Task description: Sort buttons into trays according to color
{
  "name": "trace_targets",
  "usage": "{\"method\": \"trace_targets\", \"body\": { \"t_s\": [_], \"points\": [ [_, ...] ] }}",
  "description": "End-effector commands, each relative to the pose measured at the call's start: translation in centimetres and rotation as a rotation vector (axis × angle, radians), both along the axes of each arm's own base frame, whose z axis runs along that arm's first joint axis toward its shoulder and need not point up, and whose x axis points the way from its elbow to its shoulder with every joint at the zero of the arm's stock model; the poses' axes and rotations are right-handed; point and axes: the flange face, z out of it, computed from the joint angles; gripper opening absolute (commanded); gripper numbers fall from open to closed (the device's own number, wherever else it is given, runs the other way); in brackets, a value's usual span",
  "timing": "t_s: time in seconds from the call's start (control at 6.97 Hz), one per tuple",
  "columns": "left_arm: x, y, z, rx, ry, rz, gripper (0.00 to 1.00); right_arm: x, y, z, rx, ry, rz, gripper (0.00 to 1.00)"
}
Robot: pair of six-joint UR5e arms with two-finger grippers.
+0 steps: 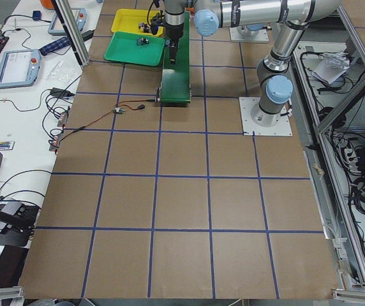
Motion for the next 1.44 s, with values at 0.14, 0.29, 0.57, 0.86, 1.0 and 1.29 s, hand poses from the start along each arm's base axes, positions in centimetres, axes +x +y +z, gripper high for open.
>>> {"method": "trace_targets", "body": {
  "t_s": [0.14, 0.29, 0.57, 0.86, 1.0, 1.29],
  "points": [
    [-0.2, 0.4, 0.1, 0.007, 0.001, -0.006, 1.0, 0.0, -0.1, 0.0, -0.002, -0.001, 0.0, 1.0],
    [-0.2, 0.0, 0.0, -0.002, 0.002, -0.003, 1.0, 0.0, -0.1, 0.0, -0.001, -0.001, 0.0, 1.0],
    [-0.2, 0.1, -0.5, 0.019, 0.001, -0.005, 1.0, 0.0, -0.1, -0.1, -0.001, -0.001, 0.002, 1.0],
    [-0.2, 0.2, -0.3, 0.015, 0.001, -0.003, 1.0, 0.0, -0.1, -0.1, -0.001, -0.001, 0.0, 1.0],
    [0.1, 0.5, 0.3, -0.002, -0.004, 0.0, 1.0, 0.1, 0.0, 0.0, 0.001, -0.002, 0.0, 1.0],
    [0.2, 0.4, 0.5, -0.008, -0.004, 0.003, 1.0, 2.6, -0.1, 0.7, -0.018, 0.001, 0.034, 1.0]
  ]
}}
